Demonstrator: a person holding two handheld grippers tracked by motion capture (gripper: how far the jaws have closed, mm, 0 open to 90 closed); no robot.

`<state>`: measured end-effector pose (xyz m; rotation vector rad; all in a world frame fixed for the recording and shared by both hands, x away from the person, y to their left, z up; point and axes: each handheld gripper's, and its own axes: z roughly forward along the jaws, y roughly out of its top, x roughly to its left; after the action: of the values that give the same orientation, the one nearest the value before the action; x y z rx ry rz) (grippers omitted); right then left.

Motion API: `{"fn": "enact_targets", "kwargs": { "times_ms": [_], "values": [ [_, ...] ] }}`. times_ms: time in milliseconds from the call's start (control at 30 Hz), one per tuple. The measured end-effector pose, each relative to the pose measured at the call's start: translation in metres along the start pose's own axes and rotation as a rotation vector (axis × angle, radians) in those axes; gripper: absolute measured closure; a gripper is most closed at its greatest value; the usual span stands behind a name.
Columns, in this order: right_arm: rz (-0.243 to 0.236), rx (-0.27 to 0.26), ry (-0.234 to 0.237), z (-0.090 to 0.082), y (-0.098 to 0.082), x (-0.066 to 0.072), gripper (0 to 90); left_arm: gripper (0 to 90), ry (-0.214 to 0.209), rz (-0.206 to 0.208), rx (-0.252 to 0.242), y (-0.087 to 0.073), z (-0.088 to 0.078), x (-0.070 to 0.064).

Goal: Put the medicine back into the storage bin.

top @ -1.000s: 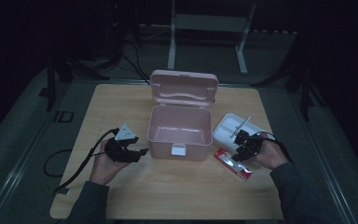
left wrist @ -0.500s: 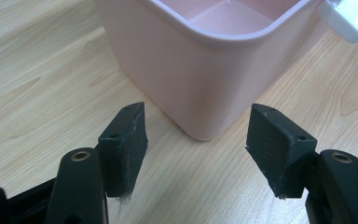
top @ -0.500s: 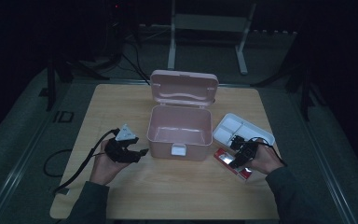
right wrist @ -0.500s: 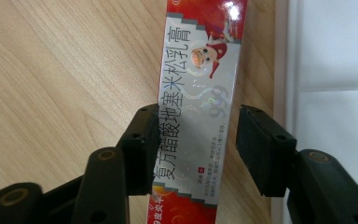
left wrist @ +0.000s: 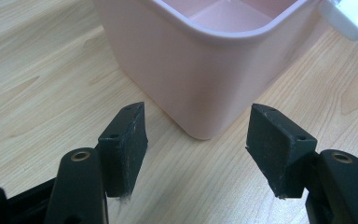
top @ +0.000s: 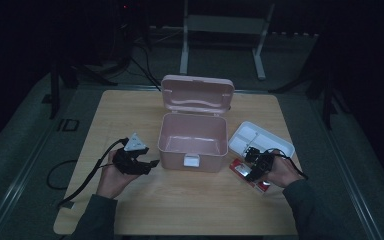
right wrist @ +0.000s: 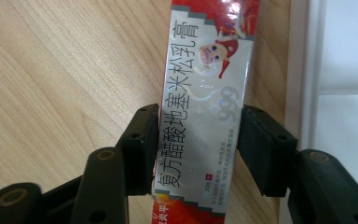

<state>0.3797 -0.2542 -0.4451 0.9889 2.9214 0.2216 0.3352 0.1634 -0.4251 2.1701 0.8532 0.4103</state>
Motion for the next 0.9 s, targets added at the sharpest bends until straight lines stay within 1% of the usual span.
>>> {"fn": "enact_targets", "kwargs": {
  "times_ms": [100, 233, 500, 567, 667, 767, 900],
  "values": [
    [-0.009, 0.004, -0.007, -0.0001, 0.0003, 0.0002, 49.3, 37.6, -0.001, 0.001, 0.005, 0.0000, 0.0001, -0.0001],
    [-0.013, 0.009, -0.004, 0.0006, 0.0012, 0.0003, 48.8, 37.6, -0.002, 0.002, 0.007, -0.0001, 0.0008, -0.0005],
    [-0.049, 0.024, -0.005, 0.0047, 0.0025, -0.0007, 47.1, 37.6, -0.003, 0.001, 0.007, -0.0002, 0.0008, -0.0005],
    [-0.063, 0.038, -0.011, 0.0065, 0.0031, -0.0004, 47.4, 37.6, -0.003, 0.000, 0.007, -0.0003, 0.0013, -0.0006],
    [-0.076, 0.044, -0.012, 0.0057, 0.0033, -0.0009, 49.7, 37.5, -0.004, 0.000, 0.007, -0.0003, 0.0012, -0.0007],
    [-0.093, 0.051, -0.005, 0.0051, 0.0021, -0.0013, 50.4, 37.6, -0.003, 0.001, 0.006, -0.0003, 0.0010, -0.0005],
    [-0.099, 0.049, -0.001, 0.0037, -0.0012, -0.0018, 50.6, 37.5, -0.004, -0.001, 0.006, -0.0005, 0.0019, -0.0008]
  ]
}}
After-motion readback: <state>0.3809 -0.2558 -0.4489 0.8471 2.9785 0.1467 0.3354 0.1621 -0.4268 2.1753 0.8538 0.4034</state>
